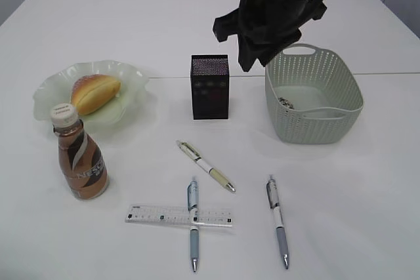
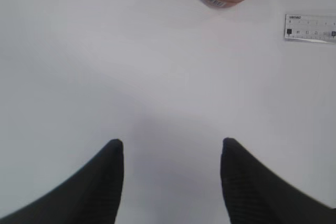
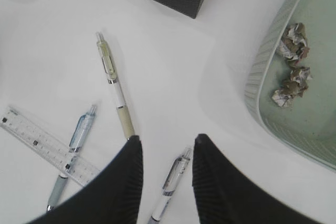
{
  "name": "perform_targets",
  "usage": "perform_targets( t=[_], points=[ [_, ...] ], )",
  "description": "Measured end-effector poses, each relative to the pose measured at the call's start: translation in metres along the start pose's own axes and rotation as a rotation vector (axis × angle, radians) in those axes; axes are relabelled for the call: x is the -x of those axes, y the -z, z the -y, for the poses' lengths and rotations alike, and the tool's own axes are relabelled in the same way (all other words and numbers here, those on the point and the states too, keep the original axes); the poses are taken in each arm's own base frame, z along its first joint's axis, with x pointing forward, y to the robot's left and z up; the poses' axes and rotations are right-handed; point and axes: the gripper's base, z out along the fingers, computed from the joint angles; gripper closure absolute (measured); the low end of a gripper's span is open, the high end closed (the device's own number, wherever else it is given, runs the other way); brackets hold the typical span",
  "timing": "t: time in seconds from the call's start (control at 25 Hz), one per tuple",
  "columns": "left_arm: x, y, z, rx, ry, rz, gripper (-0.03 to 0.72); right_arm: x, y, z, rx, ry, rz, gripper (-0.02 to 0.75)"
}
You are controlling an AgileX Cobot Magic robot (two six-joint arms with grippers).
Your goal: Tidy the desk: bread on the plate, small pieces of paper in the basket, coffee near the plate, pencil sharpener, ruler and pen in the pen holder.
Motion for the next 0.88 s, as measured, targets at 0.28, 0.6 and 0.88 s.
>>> perform_targets(
  t=[0.28,0.6,0.88],
  points=[
    [0.001,0.000,0.001,-0.010,0.010,0.013,0.255,-0.006,0.008,-0.028,0.040,0.074,-0.007,0.496],
    [0.003,0.000,0.001,-0.010,0.011,0.030,0.255,-0.055,-0.017,-0.079,0.097,0.301,-0.176,0.496],
    [0.004,0.000,0.001,-0.009,0.013,0.044,0.255,-0.085,-0.038,-0.111,0.210,0.673,-0.267,0.496]
  ],
)
